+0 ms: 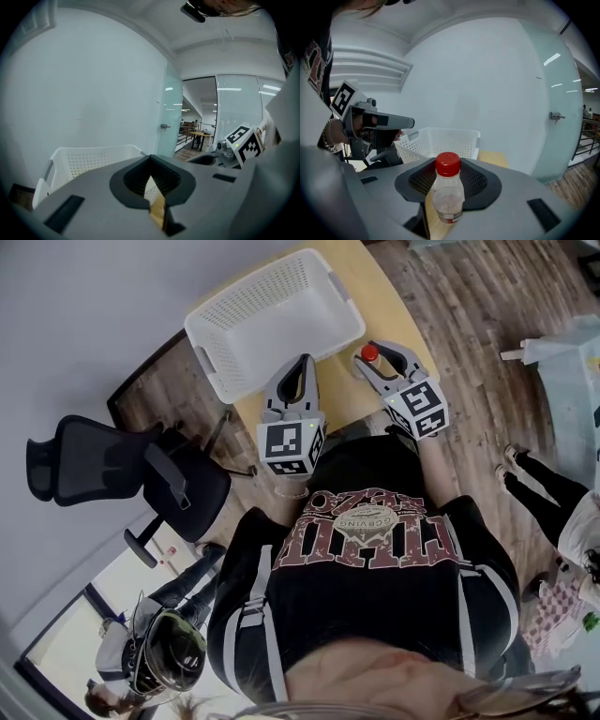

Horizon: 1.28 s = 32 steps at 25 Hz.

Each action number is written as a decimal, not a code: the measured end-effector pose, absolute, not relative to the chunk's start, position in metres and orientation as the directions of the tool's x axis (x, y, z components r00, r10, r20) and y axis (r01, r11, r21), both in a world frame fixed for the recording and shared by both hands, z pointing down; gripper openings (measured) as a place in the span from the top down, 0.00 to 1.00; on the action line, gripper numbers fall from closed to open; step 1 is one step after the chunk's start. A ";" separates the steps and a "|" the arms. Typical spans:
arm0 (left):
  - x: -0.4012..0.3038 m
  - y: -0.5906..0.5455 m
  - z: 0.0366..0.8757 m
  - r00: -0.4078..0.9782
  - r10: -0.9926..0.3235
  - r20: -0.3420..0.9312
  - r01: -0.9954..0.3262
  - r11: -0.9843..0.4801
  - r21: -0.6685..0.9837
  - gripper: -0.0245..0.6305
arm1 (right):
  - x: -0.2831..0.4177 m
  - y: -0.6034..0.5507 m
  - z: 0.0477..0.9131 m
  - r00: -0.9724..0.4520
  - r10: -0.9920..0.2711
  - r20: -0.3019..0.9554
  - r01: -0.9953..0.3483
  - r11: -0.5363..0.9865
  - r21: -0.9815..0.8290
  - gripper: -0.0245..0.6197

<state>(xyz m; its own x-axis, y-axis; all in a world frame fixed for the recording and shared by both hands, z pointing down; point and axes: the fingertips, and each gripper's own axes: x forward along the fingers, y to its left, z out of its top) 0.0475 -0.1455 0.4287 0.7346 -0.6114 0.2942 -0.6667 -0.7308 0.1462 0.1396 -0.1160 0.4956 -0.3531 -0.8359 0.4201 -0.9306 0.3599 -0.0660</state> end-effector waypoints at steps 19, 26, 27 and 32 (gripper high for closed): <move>0.041 -0.148 0.430 0.721 -0.626 0.298 -0.682 -0.718 0.143 0.89 | 0.138 -0.117 0.535 -0.348 -0.811 0.470 -0.930 0.362 -0.064 0.70; 0.043 -0.150 0.431 0.723 -0.623 0.298 -0.680 -0.720 0.142 0.89 | 0.138 -0.114 0.543 -0.366 -0.810 0.459 -0.922 0.382 -0.062 0.70; 0.044 -0.150 0.431 0.723 -0.623 0.298 -0.679 -0.720 0.142 0.89 | 0.137 -0.114 0.543 -0.371 -0.808 0.458 -0.919 0.389 -0.060 0.70; 0.050 -0.150 0.429 0.730 -0.615 0.296 -0.671 -0.728 0.143 0.89 | 0.139 -0.111 0.541 -0.379 -0.803 0.460 -0.914 0.402 -0.053 0.70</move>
<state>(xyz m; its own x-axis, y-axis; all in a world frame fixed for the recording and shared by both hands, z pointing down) 0.0500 -0.1496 0.4288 0.7305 -0.6154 0.2961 -0.6710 -0.7275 0.1430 0.1385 -0.1107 0.5410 -0.3795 -0.8026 0.4603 -0.9142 0.4017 -0.0533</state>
